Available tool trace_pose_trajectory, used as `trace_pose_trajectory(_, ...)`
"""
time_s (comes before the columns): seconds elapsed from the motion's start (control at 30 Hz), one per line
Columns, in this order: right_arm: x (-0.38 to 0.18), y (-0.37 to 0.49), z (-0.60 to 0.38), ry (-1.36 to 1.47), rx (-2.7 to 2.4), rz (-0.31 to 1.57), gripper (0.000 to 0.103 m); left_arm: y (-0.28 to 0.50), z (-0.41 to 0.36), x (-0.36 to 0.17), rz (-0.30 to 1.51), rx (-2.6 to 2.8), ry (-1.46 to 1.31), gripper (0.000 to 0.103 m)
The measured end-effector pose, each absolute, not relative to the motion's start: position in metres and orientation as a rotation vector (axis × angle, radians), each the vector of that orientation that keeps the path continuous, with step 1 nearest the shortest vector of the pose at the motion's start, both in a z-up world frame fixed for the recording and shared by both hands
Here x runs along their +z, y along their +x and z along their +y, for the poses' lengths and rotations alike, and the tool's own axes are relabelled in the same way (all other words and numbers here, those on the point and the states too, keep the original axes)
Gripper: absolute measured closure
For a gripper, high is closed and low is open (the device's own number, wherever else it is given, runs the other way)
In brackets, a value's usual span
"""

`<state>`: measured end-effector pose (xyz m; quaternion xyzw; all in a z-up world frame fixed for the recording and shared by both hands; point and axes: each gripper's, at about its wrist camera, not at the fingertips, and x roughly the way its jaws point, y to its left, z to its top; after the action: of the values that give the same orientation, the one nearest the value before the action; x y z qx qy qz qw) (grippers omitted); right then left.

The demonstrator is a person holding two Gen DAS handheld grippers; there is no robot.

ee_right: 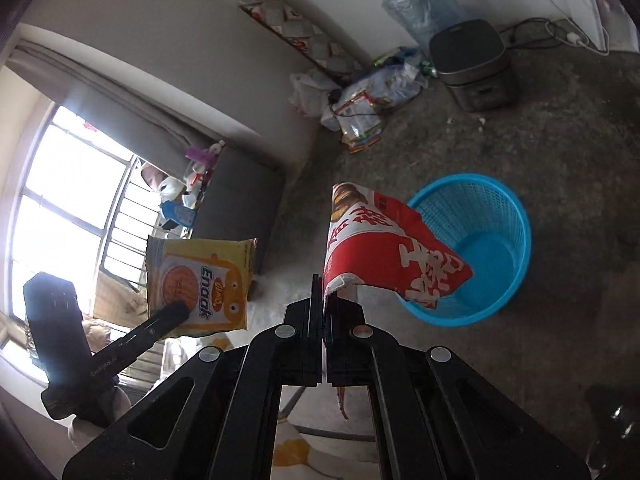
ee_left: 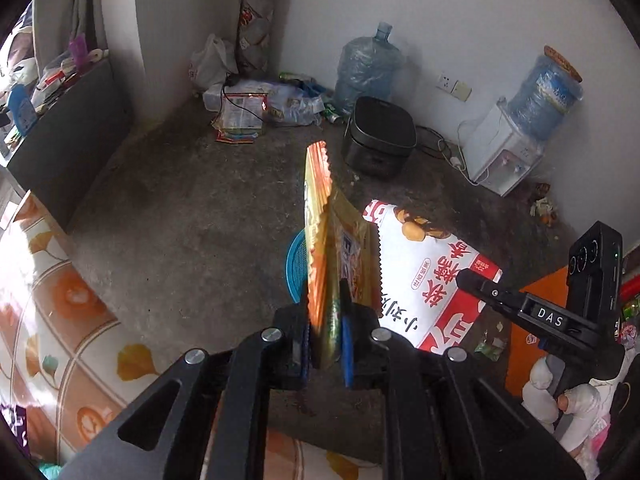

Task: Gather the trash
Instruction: 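Carry both items to the blue basket and open both tools over it, then move both tools back toward the table items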

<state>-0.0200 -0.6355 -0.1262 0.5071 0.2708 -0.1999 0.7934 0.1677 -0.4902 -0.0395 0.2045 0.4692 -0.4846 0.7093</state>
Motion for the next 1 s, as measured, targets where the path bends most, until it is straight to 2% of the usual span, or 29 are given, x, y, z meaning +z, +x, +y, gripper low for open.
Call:
trace_pose_trajectory(0.1,-0.147,-0.013,-0.659,1.091,-0.468,0.604,0.099,0.178,-0.53,-0.074,1.102,-1.077,0.486,0.091)
trace_pose_trajectory(0.13,-0.154,-0.009,-0.667,1.092,-0.481,0.609,0.098,0.183,-0.543,-0.088,1.124,-1.079,0.495,0.088)
trace_pose_trajectory(0.17,-0.165,-0.004,-0.675,1.103,-0.48,0.62,0.09,0.186,-0.554,-0.101,1.149,-1.091,0.495,0.08)
trace_pose_trajectory(0.2,-0.173,0.001,-0.681,1.11,-0.502,0.642,0.071,0.19,-0.563,-0.114,1.164,-1.085,0.496,0.073)
trace_pose_trajectory(0.23,-0.18,0.002,-0.684,1.108,-0.549,0.666,0.059,0.193,-0.571,-0.124,1.173,-1.075,0.493,0.059)
trace_pose_trajectory(0.27,-0.189,0.002,-0.687,1.11,-0.587,0.685,0.05,0.195,-0.58,-0.134,1.189,-1.071,0.48,0.052)
trace_pose_trajectory(0.47,-0.205,-0.016,-0.684,1.184,-0.65,0.706,0.05,0.192,-0.591,-0.15,1.246,-1.087,0.407,0.051)
trace_pose_trajectory(0.63,-0.176,-0.023,-0.674,1.084,-0.651,0.658,0.05,0.182,-0.58,-0.112,1.137,-1.125,0.402,0.05)
trace_pose_trajectory(0.73,-0.143,-0.027,-0.661,0.985,-0.654,0.595,0.049,0.18,-0.56,-0.074,1.055,-1.163,0.364,0.046)
trace_pose_trajectory(1.0,-0.038,-0.042,-0.581,0.667,-0.635,0.376,0.017,0.161,-0.455,0.052,0.784,-1.208,0.248,0.029)
